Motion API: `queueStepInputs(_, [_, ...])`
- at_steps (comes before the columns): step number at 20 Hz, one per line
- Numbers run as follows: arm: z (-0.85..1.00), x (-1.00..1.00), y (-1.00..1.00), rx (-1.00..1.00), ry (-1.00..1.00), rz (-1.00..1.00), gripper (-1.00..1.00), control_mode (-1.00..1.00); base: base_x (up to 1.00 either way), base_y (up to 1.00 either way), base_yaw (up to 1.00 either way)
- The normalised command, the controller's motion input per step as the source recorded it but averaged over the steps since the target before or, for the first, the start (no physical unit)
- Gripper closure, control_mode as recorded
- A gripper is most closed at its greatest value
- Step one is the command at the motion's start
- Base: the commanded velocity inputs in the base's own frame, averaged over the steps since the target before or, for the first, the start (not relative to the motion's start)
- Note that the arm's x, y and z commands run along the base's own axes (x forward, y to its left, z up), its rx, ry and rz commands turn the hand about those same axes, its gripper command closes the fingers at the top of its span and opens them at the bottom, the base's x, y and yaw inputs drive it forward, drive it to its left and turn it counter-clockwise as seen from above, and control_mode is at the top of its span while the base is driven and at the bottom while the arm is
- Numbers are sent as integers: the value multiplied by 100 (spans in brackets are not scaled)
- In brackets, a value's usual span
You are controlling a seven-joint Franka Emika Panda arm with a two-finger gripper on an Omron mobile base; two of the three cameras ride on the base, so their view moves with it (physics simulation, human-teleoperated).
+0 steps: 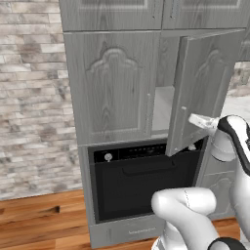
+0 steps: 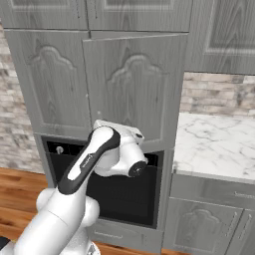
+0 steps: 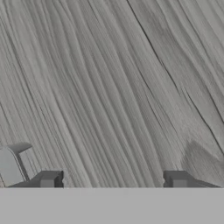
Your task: Open the cabinet. Pick the sponge and place it next to the sink. Then close the cabinet.
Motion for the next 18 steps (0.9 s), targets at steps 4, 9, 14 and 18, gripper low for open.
queueStepInputs(4, [4, 68, 0, 0, 0, -16, -100, -100, 0, 0, 0])
queueStepInputs(9, [3, 68, 0, 0, 0, -11, -100, -100, 0, 0, 0])
queueStepInputs(14, [0, 57, 0, 0, 0, -4, -100, -100, 0, 0, 0])
queueStepInputs(18, [0, 50, 0, 0, 0, -2, -100, -100, 0, 0, 0])
